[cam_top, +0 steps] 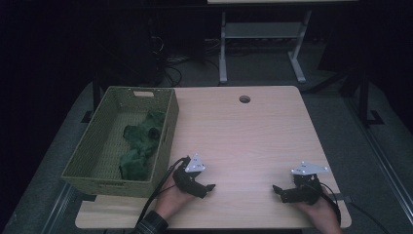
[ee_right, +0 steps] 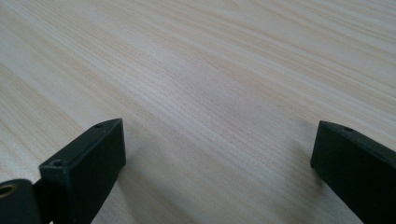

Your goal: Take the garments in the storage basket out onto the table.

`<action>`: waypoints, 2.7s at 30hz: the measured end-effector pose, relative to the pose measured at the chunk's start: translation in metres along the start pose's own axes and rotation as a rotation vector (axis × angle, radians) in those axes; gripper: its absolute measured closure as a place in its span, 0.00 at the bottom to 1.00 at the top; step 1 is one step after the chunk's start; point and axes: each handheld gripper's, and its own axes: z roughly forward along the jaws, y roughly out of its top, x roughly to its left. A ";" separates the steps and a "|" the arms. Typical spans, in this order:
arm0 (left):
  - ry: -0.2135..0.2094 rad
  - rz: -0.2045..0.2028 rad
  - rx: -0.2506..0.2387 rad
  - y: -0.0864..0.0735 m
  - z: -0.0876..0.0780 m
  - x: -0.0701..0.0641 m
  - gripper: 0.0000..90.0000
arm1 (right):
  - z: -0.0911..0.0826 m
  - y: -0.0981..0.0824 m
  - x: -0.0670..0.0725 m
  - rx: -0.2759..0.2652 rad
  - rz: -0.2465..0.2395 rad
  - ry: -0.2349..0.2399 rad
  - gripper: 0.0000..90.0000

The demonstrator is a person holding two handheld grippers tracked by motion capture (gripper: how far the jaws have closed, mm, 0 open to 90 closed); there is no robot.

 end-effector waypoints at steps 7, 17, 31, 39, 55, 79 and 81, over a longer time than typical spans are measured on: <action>0.005 -0.007 0.002 0.001 0.001 0.000 0.15 | 0.000 0.000 0.000 0.000 0.000 0.000 0.03; -0.010 -0.025 0.030 0.008 -0.002 -0.001 0.16 | 0.000 0.000 0.000 0.000 -0.001 0.000 0.03; -0.025 -0.026 0.055 0.026 -0.014 0.005 0.16 | 0.000 0.000 0.000 0.003 0.004 0.001 0.03; -0.028 -0.013 0.072 0.036 -0.022 0.006 0.16 | 0.000 0.000 0.000 0.003 0.003 0.000 0.03; -0.073 -0.006 0.050 0.061 -0.046 0.008 0.16 | 0.000 0.000 0.000 0.003 0.004 0.000 0.03; -0.086 0.009 0.024 0.086 -0.092 0.037 0.16 | 0.000 0.000 0.000 -0.001 0.000 0.000 0.03; -0.084 -0.003 0.021 0.084 -0.096 0.041 0.19 | 0.000 0.000 0.000 -0.001 0.000 0.000 0.03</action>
